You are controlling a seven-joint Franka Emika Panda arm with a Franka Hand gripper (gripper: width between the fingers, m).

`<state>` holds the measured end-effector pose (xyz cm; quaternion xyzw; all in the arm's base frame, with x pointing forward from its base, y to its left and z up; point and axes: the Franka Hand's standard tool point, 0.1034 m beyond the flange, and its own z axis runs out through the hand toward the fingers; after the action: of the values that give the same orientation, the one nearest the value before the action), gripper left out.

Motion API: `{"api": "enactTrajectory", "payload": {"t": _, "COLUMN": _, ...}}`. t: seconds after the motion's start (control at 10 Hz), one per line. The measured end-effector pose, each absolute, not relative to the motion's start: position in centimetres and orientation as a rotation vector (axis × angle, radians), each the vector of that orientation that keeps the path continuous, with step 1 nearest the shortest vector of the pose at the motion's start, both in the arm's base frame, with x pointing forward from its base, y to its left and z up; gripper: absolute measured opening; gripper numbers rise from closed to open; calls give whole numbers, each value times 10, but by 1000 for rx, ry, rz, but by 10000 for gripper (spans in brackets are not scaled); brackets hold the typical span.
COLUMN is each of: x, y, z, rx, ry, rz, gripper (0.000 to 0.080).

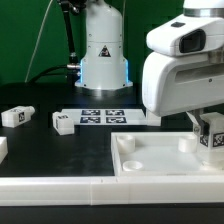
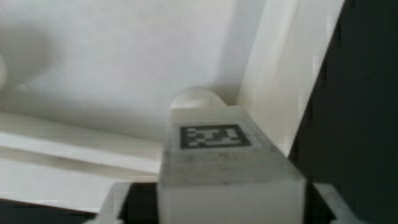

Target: Assemble one leg

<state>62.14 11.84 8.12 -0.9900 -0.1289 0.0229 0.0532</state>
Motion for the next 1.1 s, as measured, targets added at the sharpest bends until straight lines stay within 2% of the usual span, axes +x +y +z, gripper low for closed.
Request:
{"api": "enactTrajectory", "payload": {"t": 0.2, "x": 621, "y": 118, "z": 81, "rx": -3013, "ry": -356, "rz": 72, "gripper": 297}}
{"api": "enactTrajectory", "payload": {"t": 1.1, "x": 625, "y": 119, "z": 79, "rx": -2760, "ry": 1285, "rz": 86, "gripper": 297}}
